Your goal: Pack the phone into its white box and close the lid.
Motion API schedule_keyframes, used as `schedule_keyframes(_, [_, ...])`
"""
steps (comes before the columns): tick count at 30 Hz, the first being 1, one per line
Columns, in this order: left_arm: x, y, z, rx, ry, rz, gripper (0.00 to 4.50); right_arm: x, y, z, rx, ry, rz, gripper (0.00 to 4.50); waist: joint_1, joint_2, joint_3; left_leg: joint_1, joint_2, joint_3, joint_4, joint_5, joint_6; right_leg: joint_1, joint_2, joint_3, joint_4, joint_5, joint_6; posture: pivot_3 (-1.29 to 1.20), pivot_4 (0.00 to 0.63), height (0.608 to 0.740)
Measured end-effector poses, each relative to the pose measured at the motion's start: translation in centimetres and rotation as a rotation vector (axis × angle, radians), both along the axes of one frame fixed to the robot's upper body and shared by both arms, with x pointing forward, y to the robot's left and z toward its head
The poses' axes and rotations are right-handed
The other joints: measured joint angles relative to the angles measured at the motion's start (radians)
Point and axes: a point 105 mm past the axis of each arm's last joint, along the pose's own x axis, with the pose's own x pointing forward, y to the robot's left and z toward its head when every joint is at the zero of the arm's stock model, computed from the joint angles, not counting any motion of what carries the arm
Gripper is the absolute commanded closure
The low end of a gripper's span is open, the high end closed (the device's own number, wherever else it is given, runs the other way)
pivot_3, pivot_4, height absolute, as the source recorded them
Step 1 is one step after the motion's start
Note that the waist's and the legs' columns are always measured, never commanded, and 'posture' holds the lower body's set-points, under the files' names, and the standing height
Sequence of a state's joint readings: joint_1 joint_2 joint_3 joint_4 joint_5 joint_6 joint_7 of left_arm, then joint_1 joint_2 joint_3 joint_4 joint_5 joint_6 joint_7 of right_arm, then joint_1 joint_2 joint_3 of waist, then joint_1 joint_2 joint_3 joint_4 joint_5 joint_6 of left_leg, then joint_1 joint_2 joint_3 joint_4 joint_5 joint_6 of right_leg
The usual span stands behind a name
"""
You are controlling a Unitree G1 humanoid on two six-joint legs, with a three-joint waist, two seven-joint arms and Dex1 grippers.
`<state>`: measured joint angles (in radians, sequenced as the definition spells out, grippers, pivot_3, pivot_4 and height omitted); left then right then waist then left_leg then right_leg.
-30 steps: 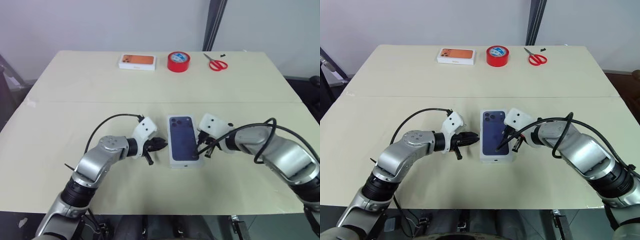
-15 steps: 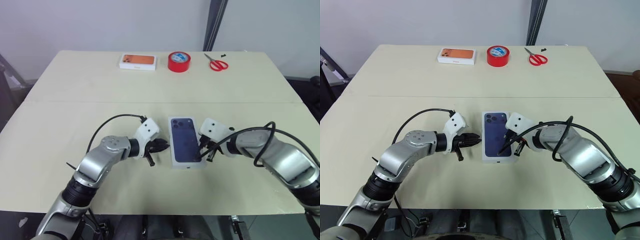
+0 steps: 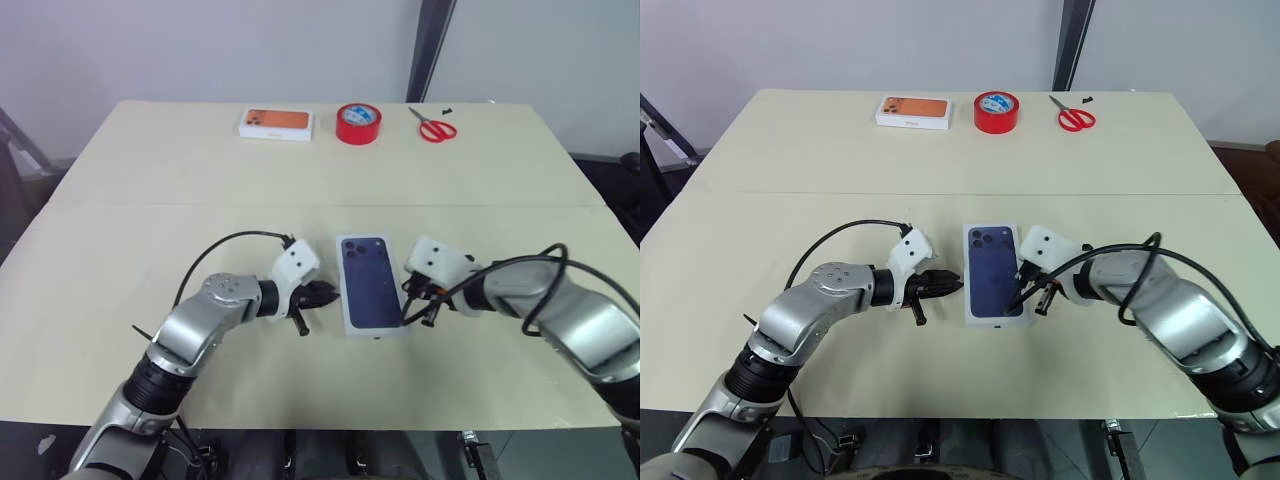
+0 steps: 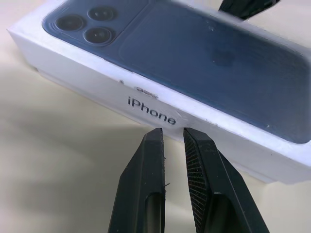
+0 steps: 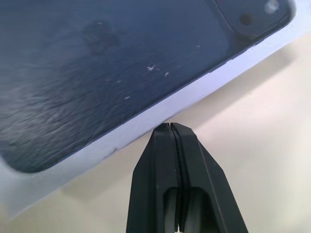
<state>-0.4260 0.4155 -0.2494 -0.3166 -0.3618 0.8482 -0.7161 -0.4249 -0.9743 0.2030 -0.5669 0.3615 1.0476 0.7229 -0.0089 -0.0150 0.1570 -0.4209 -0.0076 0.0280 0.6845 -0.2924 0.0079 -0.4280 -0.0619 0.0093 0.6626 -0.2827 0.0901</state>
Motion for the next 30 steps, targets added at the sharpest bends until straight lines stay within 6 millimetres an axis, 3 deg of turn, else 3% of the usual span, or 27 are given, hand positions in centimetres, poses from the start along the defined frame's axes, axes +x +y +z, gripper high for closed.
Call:
schedule_keyframes(4, [1.6, -0.6, 3.7, -0.132, -0.057, 0.033, 3.79, -1.1, 0.1, 1.8, 0.119, 0.006, 0.058, 4.49, 0.005, 0.0, 0.0, 0.0, 0.0, 0.0, 0.001, 0.0, 0.0, 0.001, 0.0, 0.0, 0.0, 0.0, 0.0, 0.0, 0.15, 0.725])
schedule_keyframes(6, [2.6, -1.4, 4.4, -0.136, -0.075, 0.043, 3.79, -2.3, 0.9, 1.8, 0.162, 0.039, 0.115, 4.49, 0.01, 0.0, 0.0, 0.001, -0.001, 0.0, 0.001, 0.0, 0.0, 0.002, 0.001, 0.0, 0.0, 0.0, 0.0, 0.0, 0.15, 0.725])
schedule_keyframes(8, [3.6, -2.2, 3.9, -0.101, -0.074, 0.054, 3.79, -3.6, 1.8, 1.0, 0.178, 0.085, 0.166, 4.49, 0.013, 0.0, 0.0, 0.001, -0.001, 0.0, 0.001, 0.0, 0.0, 0.002, 0.001, 0.0, 0.0, 0.0, 0.0, 0.0, 0.15, 0.725])
schedule_keyframes(12, [5.2, -3.3, 0.4, 0.015, -0.001, 0.097, 3.79, -4.8, 2.4, -1.8, 0.138, 0.158, 0.168, 4.49, 0.016, -0.001, 0.0, 0.001, -0.001, 0.0, 0.001, 0.0, 0.0, 0.002, 0.001, 0.0, 0.0, 0.0, 0.0, 0.0, 0.15, 0.725])
schedule_keyframes(16, [5.7, -4.0, -0.1, 0.06, -0.019, 0.085, 3.79, -4.7, 2.0, -3.2, 0.092, 0.147, 0.133, 4.49, 0.021, -0.001, -0.002, 0.003, -0.001, 0.0, 0.001, 0.0, 0.0, 0.003, 0.001, 0.0, 0.0, 0.0, 0.0, 0.0, 0.15, 0.725])
schedule_keyframes(22, [5.5, -4.1, -0.6, 0.054, -0.014, 0.084, 3.79, -4.8, 1.6, -3.5, 0.08, 0.123, 0.124, 4.49, 0.021, -0.003, -0.003, 0.017, -0.001, -0.001, -0.001, -0.003, 0.004, 0.021, 0.001, -0.001, -0.007, -0.001, 0.001, 0.0, 0.15, 0.725])
schedule_keyframes(25, [5.6, -3.1, -0.3, -0.01, -0.015, 0.133, 3.79, -3.5, 0.5, -2.8, 0.116, 0.071, 0.069, 4.49, 0.018, -0.003, -0.003, 0.015, -0.001, -0.001, -0.001, -0.002, 0.004, 0.019, 0.0, 0.0, -0.007, -0.001, 0.002, 0.0, 0.15, 0.725])
schedule_keyframes(27, [5.7, -0.8, 1.0, -0.055, -0.08, 0.188, 3.79, -1.7, -0.5, -1.2, 0.177, -0.024, 0.015, 4.49, 0.01, -0.003, -0.002, 0.014, 0.0, -0.001, -0.001, -0.002, 0.003, 0.017, 0.0, 0.0, -0.006, -0.001, 0.002, 0.0, 0.15, 0.725])
schedule_keyframes(30, [5.8, 3.6, 3.9, -0.068, -0.228, 0.296, 3.79, 0.7, -3.5, 1.0, 0.23, -0.12, -0.089, 4.49, 0.01, -0.002, -0.002, 0.014, 0.0, -0.001, -0.001, -0.001, 0.002, 0.017, 0.0, 0.0, -0.005, -0.001, 0.002, 0.0, 0.15, 0.725])
